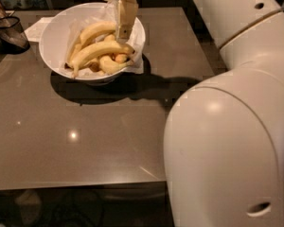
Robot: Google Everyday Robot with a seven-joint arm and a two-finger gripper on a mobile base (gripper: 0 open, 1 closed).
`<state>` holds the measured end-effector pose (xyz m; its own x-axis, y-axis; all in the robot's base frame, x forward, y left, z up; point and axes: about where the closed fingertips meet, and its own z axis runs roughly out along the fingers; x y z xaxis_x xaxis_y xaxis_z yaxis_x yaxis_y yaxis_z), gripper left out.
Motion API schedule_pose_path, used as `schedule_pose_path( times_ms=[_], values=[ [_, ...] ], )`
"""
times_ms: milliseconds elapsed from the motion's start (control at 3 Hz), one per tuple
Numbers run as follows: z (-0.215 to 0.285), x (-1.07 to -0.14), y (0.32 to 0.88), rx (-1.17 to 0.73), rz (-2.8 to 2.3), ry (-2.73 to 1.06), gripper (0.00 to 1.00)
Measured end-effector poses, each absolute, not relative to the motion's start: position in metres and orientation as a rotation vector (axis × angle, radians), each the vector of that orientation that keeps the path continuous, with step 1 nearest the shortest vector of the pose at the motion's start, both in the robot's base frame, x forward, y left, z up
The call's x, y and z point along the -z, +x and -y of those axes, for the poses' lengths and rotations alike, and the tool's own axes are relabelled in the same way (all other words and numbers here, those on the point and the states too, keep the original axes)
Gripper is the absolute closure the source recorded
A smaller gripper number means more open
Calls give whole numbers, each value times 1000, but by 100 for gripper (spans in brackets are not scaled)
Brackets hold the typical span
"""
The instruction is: Pick banana from white bowl
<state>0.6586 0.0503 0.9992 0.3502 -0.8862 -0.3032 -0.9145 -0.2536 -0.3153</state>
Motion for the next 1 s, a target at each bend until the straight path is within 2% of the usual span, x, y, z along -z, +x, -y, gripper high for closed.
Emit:
schedule_pose_path(
  times_ms=[667, 1000],
  values=[
    [-74, -983, 677, -104, -1567, -2209, 16],
    [-78, -973, 681, -121, -1587, -2216, 28]
  ],
)
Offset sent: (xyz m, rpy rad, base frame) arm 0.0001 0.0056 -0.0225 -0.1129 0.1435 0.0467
